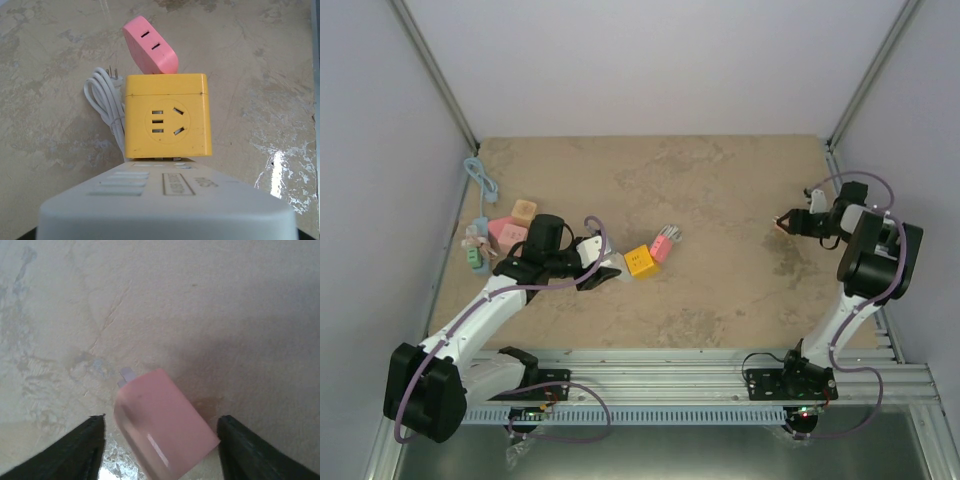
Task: Pull the plug off the socket
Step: Place the plug at the center of the board.
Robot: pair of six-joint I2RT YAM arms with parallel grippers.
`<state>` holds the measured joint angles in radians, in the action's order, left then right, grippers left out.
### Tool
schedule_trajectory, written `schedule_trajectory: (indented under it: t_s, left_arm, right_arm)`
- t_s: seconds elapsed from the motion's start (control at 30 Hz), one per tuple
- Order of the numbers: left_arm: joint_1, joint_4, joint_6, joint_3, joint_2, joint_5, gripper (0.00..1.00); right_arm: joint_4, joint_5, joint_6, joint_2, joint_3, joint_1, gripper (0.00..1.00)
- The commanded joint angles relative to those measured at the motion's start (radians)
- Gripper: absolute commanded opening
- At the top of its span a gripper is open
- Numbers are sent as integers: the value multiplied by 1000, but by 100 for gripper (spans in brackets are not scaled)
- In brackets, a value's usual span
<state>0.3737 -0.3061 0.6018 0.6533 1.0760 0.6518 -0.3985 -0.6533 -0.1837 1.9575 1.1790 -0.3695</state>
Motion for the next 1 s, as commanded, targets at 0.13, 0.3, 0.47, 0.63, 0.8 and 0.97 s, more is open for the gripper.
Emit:
schedule_trajectory:
  t_s: [0.13, 0.3, 0.47, 0.63, 0.8, 0.97]
  left_arm:
    - [-6, 71, 7, -2, -24, 61, 0]
    - [-5, 61, 19, -1, -22, 78, 0]
    - [-6, 42, 45, 1, -21, 103, 0]
    - [-5, 23, 71, 2, -19, 122, 0]
    - [-5, -14, 113, 10, -18, 143, 0]
    - [-6, -40, 137, 18, -19, 150, 0]
  right_arm:
    - [27, 91, -5, -66, -9, -11, 79]
    - [43, 70, -47, -170, -25, -4, 89]
    - [80, -18, -147, -332, -78, 80, 98]
    - [63, -132, -305, -466, -128, 228, 98]
    - [-47, -239, -450, -546, -109, 381, 98]
    - [-80, -247, -592, -649, -135, 523, 98]
